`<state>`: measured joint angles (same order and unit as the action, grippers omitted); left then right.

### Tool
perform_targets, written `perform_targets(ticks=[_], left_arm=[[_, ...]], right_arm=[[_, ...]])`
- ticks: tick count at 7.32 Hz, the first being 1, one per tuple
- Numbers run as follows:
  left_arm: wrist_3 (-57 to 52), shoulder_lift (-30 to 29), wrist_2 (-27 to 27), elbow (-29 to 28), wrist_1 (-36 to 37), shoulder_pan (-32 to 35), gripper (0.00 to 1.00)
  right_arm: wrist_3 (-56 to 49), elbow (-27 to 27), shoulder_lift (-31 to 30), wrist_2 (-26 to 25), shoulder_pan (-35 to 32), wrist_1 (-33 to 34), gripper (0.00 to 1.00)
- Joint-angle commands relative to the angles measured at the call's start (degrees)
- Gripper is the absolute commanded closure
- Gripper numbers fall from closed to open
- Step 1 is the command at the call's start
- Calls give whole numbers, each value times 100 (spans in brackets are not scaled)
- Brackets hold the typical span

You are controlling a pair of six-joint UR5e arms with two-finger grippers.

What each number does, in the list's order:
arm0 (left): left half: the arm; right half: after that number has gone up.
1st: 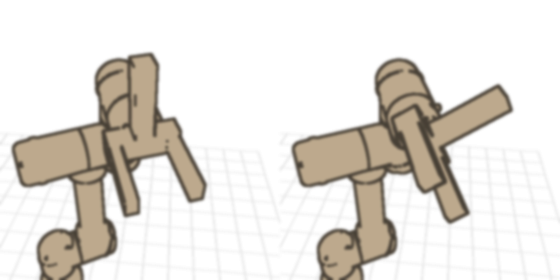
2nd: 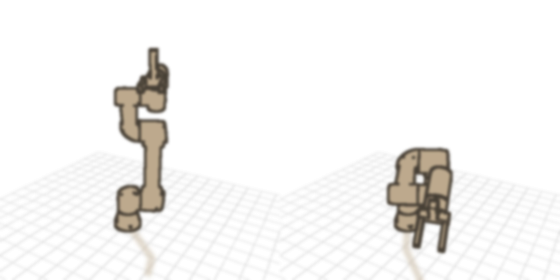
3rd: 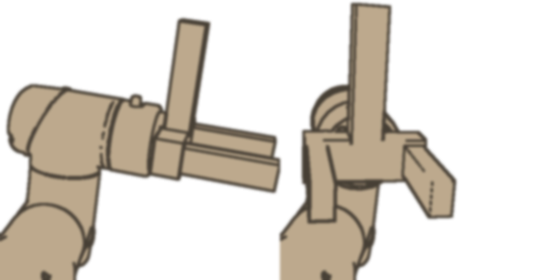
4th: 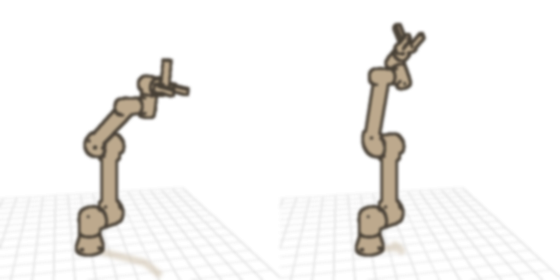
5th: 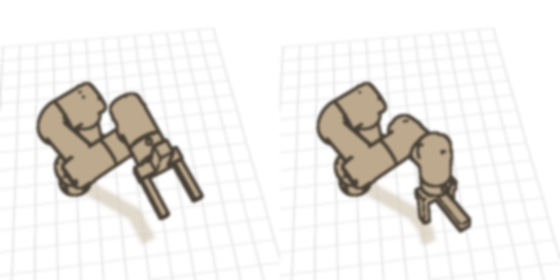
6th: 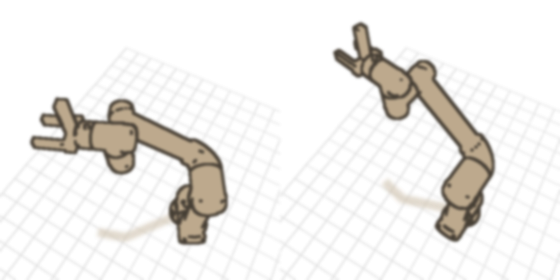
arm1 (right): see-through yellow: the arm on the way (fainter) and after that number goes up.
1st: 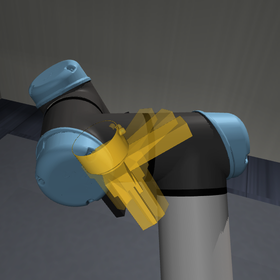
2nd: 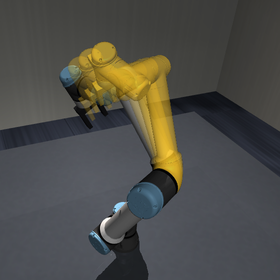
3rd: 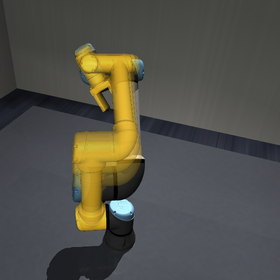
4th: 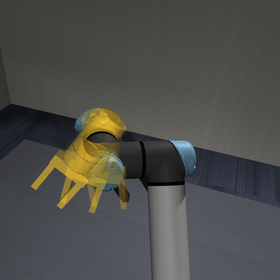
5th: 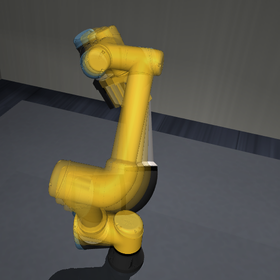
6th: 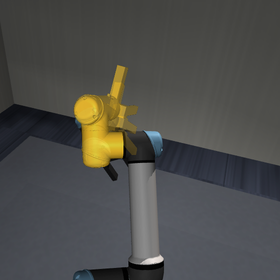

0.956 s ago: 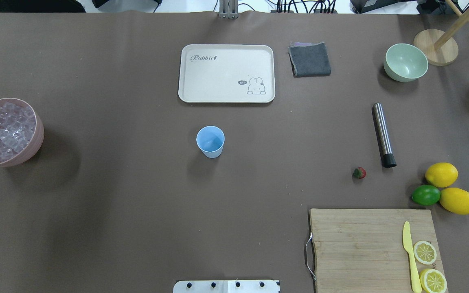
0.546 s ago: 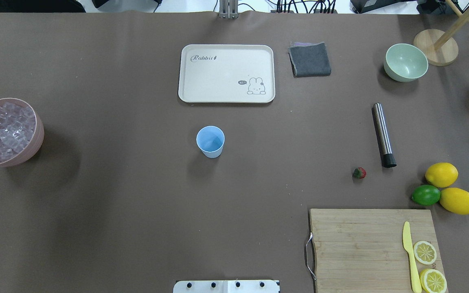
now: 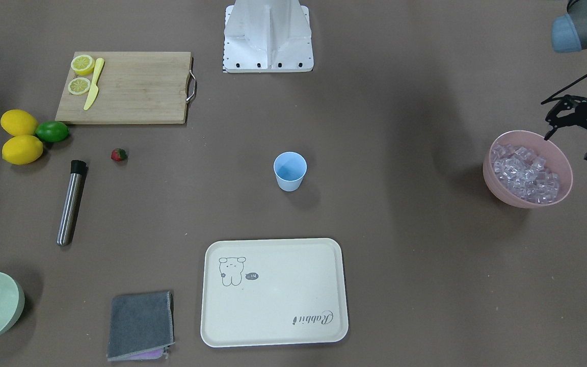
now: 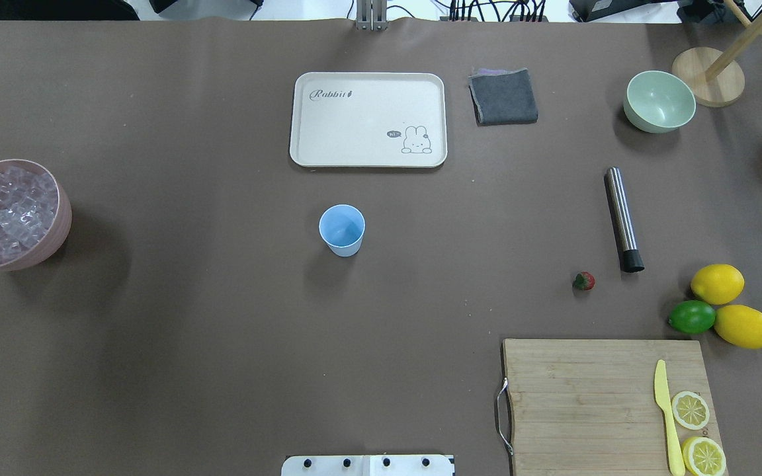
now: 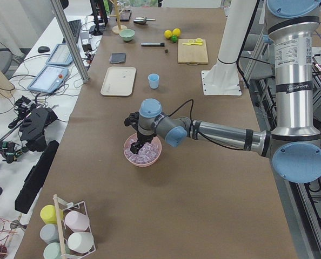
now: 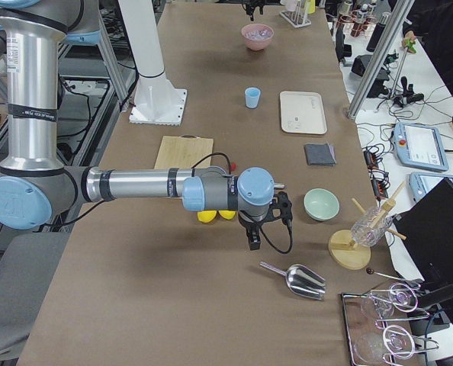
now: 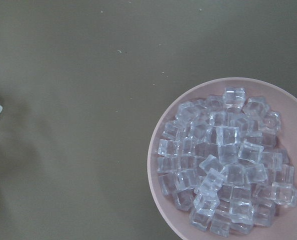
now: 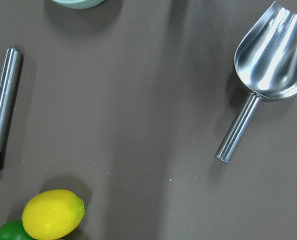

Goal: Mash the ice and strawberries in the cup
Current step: 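Lower the left gripper into the pink bowl and grasp ice cubes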

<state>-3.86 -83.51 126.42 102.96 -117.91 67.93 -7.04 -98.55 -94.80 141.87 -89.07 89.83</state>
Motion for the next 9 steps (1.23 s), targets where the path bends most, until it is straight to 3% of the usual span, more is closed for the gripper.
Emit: perform_targets(ticks=[1,4,9], left_arm=[[-532,-33,-47,-144,-145,-113,14],[-598,-147,-318,-338,-171,-481,16],[-616,-420,-311,-751,-180,-491,19]], right_arm=[[1,11,-4,-10,73,-1,0],[-8,11,-13,-10,100,-1,0],[-8,-24,-13,-10,135,-1,0]])
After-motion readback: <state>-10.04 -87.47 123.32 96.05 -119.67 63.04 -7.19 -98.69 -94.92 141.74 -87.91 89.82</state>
